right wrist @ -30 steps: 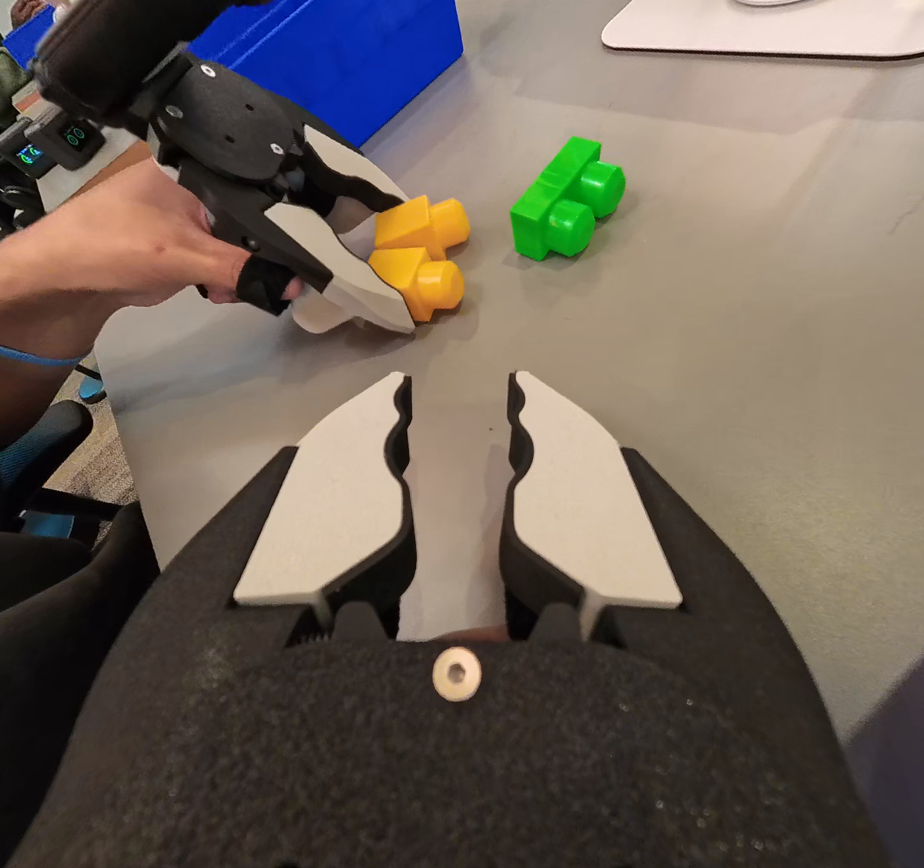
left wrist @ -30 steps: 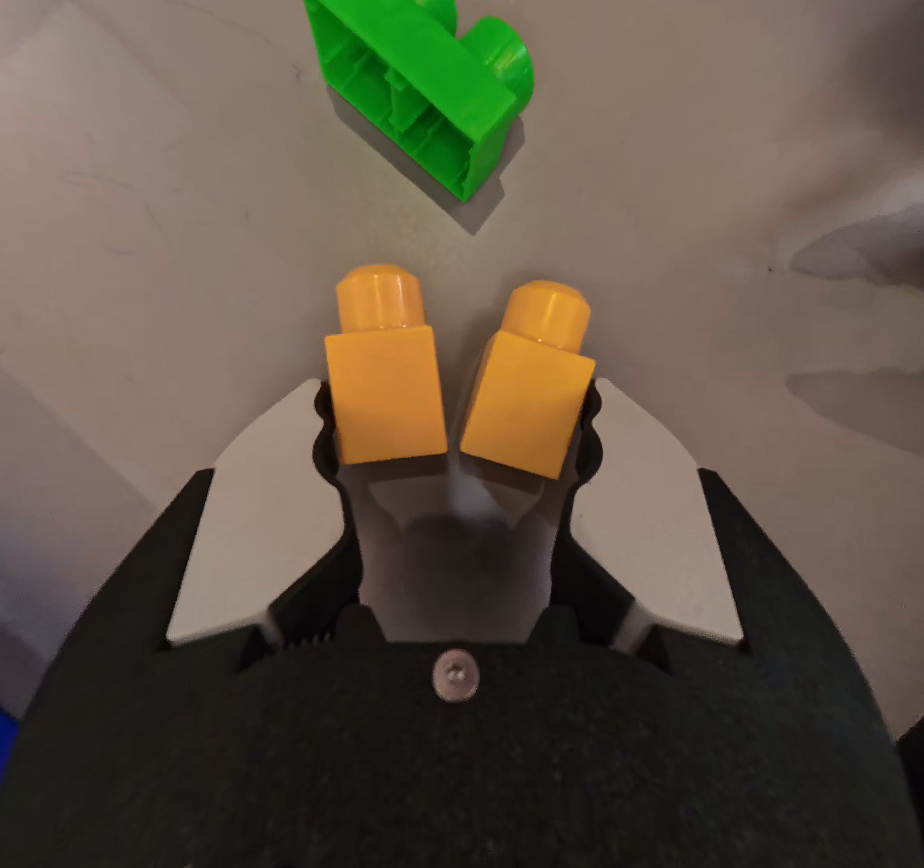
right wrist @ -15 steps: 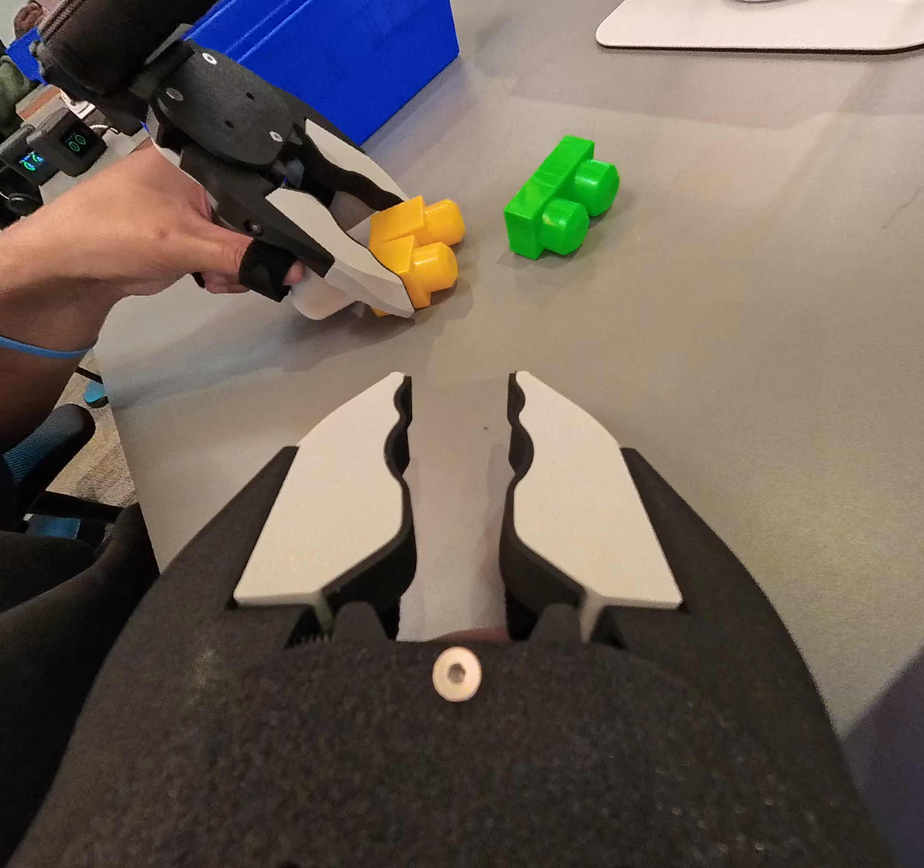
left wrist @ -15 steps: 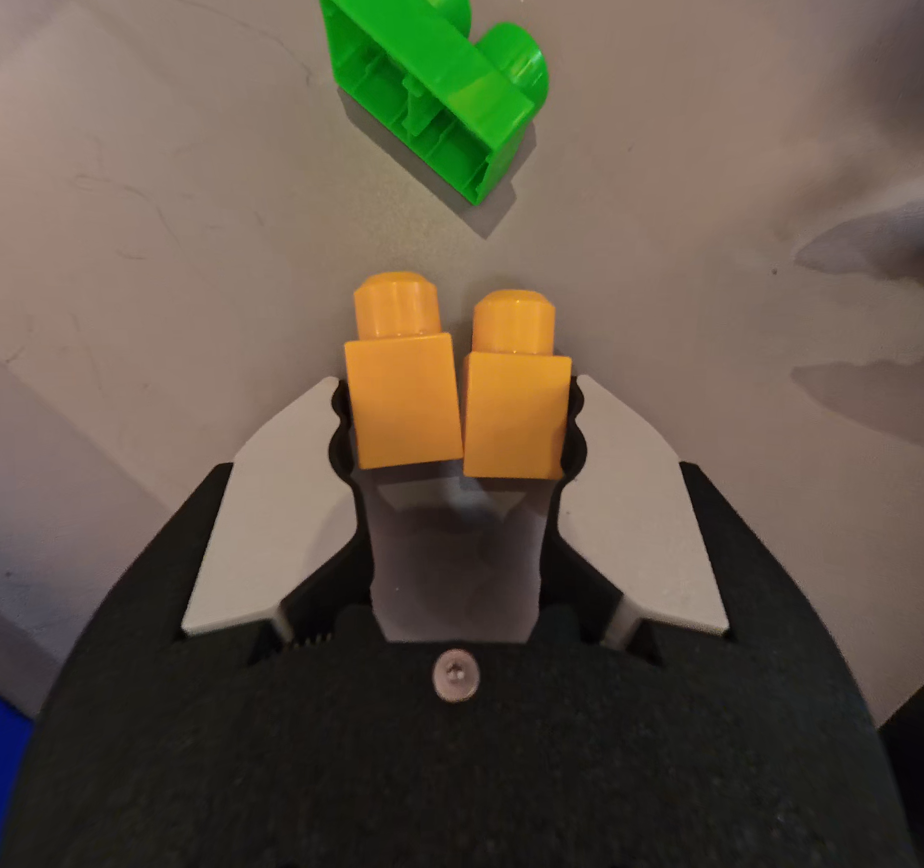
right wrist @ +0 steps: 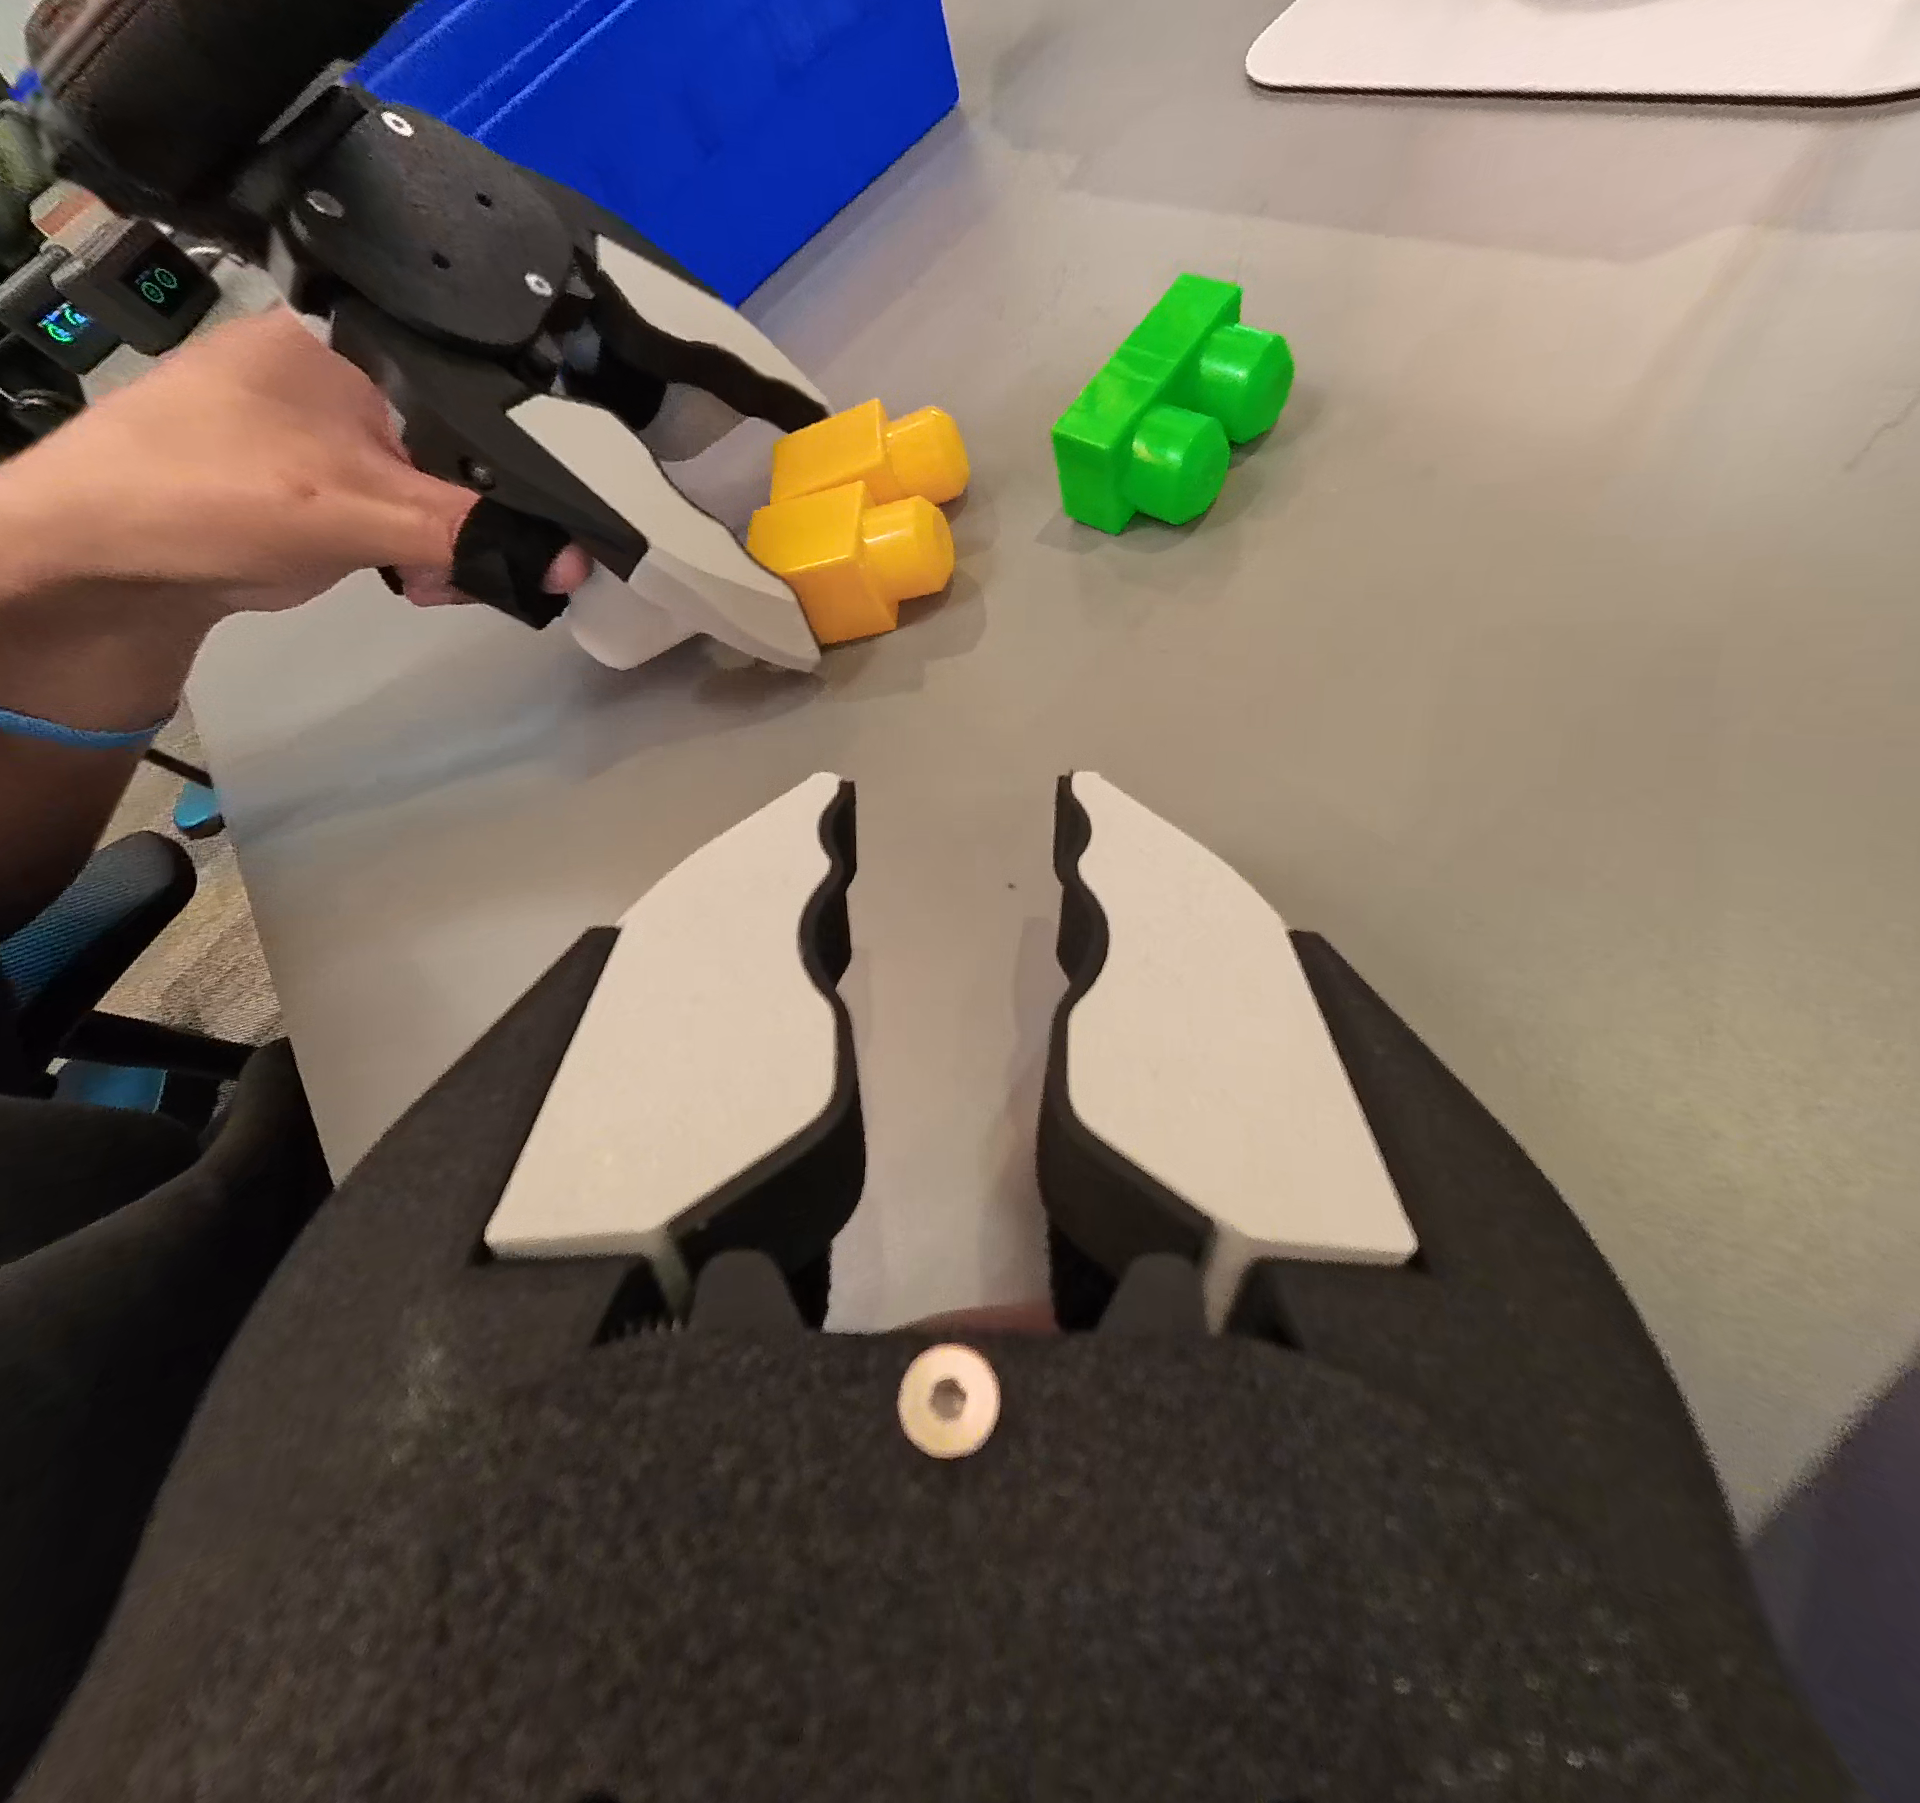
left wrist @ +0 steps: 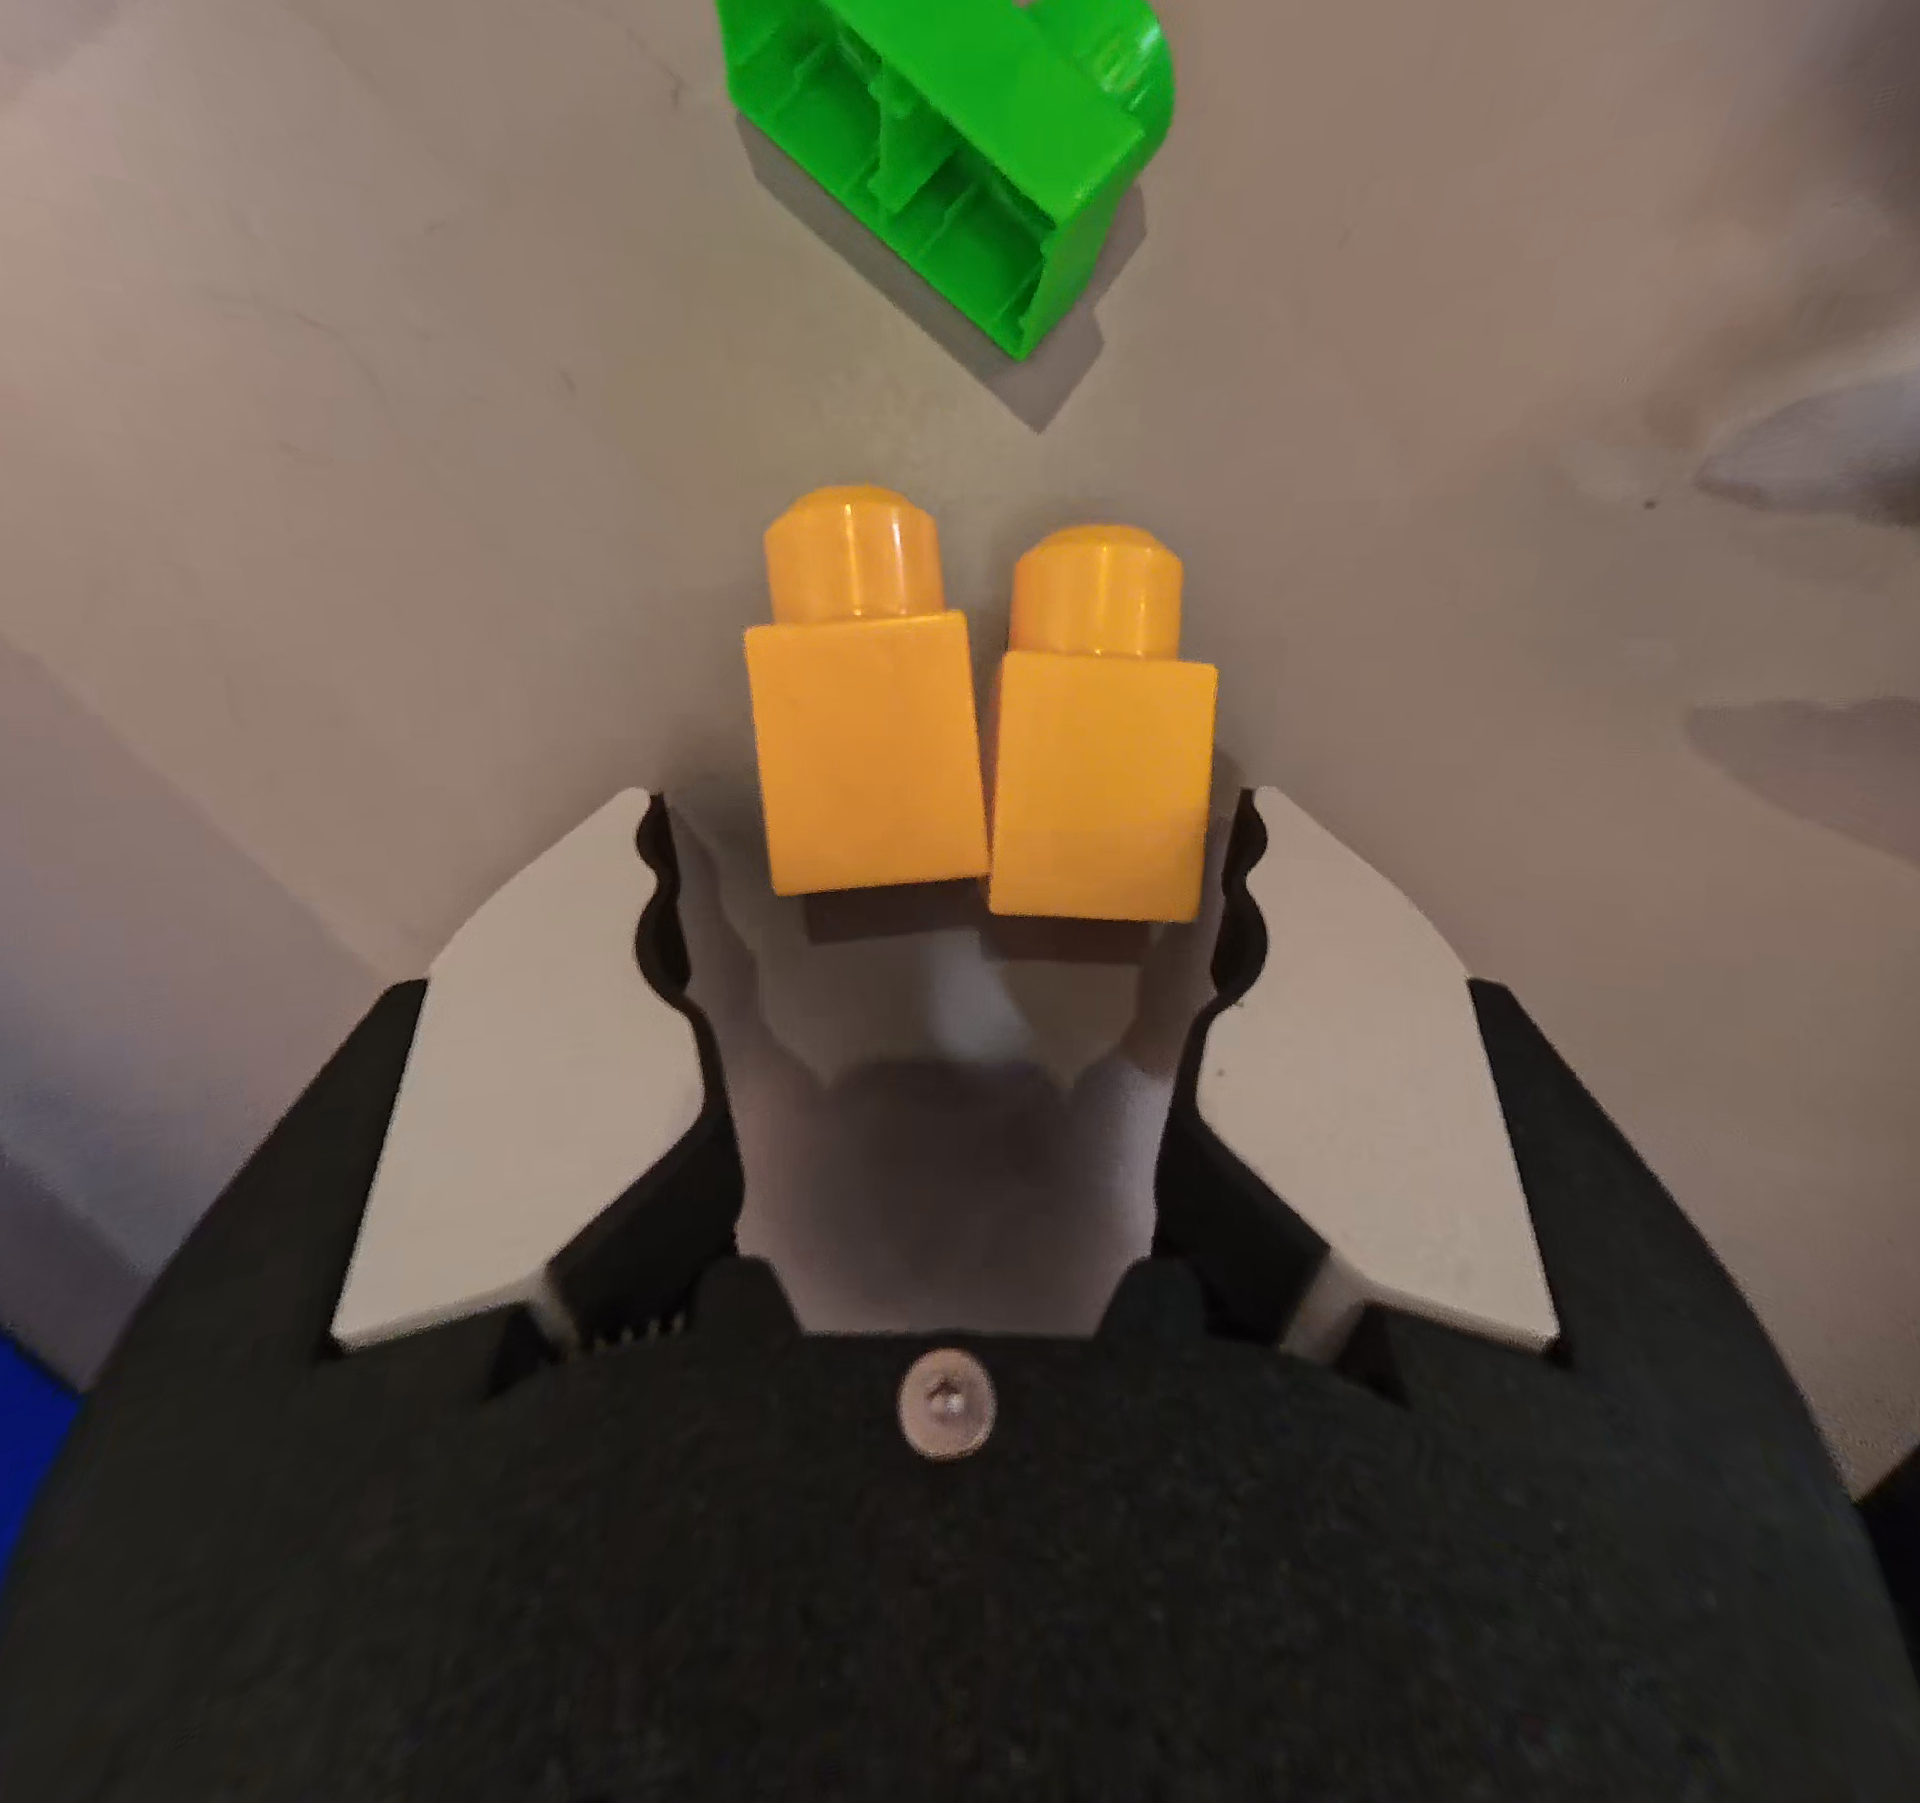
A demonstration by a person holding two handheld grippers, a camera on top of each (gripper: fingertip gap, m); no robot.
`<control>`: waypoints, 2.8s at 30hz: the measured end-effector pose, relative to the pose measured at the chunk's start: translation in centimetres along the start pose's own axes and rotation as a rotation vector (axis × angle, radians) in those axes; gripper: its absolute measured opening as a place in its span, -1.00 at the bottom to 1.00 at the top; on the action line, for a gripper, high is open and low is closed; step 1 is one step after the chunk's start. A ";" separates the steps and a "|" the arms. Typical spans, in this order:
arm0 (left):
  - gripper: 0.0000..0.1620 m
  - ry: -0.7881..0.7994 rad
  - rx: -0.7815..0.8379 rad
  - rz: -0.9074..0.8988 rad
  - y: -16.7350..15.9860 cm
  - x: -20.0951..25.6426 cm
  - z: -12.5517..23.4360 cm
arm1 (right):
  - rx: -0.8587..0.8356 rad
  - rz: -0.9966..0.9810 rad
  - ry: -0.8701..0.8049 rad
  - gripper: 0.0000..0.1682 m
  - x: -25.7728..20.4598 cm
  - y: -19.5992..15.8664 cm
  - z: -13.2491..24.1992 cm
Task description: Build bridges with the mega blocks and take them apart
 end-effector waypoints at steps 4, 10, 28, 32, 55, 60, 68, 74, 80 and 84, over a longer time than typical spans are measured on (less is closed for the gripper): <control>0.20 0.002 0.001 0.000 0.4 -0.2 -0.4 | 0.001 -0.003 -0.001 -0.57 0.1 0.0 0.1; 0.17 0.011 -0.006 0.010 0.5 -0.5 -0.7 | 0.000 -0.002 0.000 -0.57 0.0 0.0 0.0; 0.17 0.015 0.014 0.000 1.1 -0.1 -0.5 | -0.007 -0.001 0.003 -0.57 0.0 0.0 0.0; 0.03 0.013 0.006 -0.032 0.9 0.1 -0.8 | -0.007 -0.002 0.006 -0.57 0.0 0.0 0.0; -0.05 -0.145 0.240 0.004 -1.4 -0.5 3.7 | -0.087 0.075 -0.049 -0.53 0.4 1.4 -0.4; -0.05 -0.166 0.288 0.008 -3.7 -0.7 5.0 | -0.384 0.260 -0.073 -0.24 2.6 5.3 -3.5; -0.05 -0.159 0.318 -0.026 -4.7 -0.3 5.6 | -0.812 0.716 0.069 -0.20 4.1 9.3 -7.5; -0.05 -0.185 0.354 0.008 -4.4 -1.0 6.7 | -0.887 0.703 0.155 -0.20 9.0 8.3 -10.4; -0.05 -0.184 0.366 0.048 -4.3 -2.3 6.8 | -0.845 0.747 0.230 -0.24 9.3 6.5 -11.9; -0.05 -0.157 0.361 0.022 -3.5 -2.8 6.1 | -0.792 0.857 0.184 -0.25 7.7 7.8 -11.4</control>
Point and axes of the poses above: each gripper's, where its closed fingertips meet, z back along the fingers, y out of its top, x = y × z across the jaws, the point moved 5 cm from there along z, back along the fingers, and after that the axes turned 12 degrees about y, right-handed, at the moved point
